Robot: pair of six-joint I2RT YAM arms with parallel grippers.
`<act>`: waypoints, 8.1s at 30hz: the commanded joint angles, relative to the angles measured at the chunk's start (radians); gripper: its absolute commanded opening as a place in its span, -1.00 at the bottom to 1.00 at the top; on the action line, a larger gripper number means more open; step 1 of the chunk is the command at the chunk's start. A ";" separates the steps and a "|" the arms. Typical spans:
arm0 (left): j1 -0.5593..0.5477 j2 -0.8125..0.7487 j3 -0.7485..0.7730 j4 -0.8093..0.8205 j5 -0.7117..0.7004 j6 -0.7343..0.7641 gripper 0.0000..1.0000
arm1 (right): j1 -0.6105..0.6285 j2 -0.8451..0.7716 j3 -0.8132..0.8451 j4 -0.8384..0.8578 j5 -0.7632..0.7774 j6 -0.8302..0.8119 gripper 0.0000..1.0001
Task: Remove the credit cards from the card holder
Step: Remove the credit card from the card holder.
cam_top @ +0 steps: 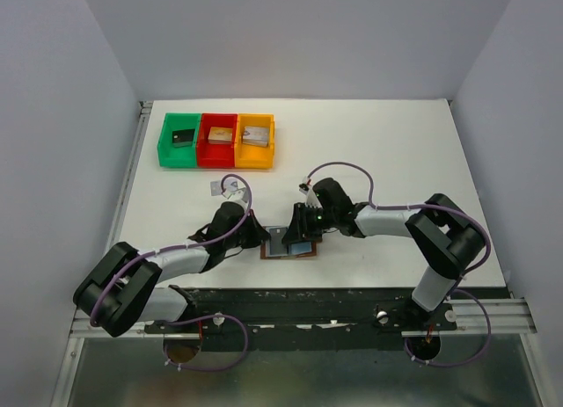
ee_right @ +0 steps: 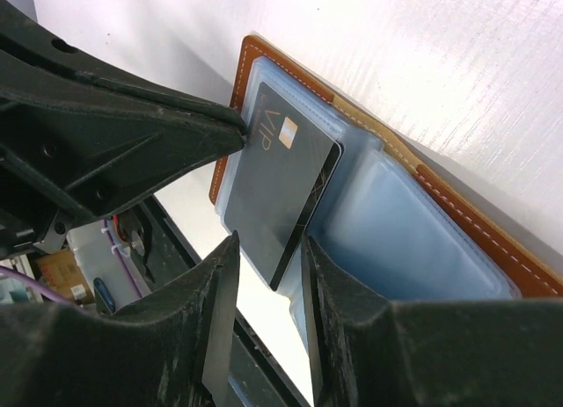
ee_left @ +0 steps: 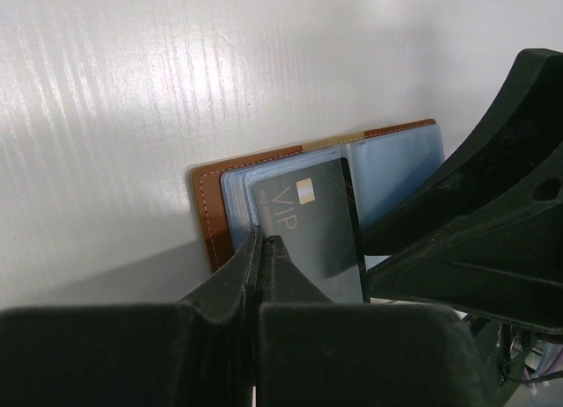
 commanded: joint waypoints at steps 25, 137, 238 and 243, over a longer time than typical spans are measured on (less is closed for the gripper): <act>0.002 -0.079 -0.076 -0.015 -0.049 -0.027 -1.00 | -0.008 0.087 0.001 0.086 -0.053 0.053 -0.15; 0.001 -0.052 -0.125 -0.043 -0.096 -0.074 -1.00 | -0.109 0.127 -0.085 0.330 -0.153 0.200 -0.99; -0.004 0.043 -0.085 -0.027 -0.078 -0.066 -1.00 | -0.140 0.052 -0.020 0.111 -0.143 0.083 -0.99; -0.004 0.047 -0.086 -0.029 -0.081 -0.069 -1.00 | -0.150 0.045 -0.023 0.108 -0.142 0.082 -0.99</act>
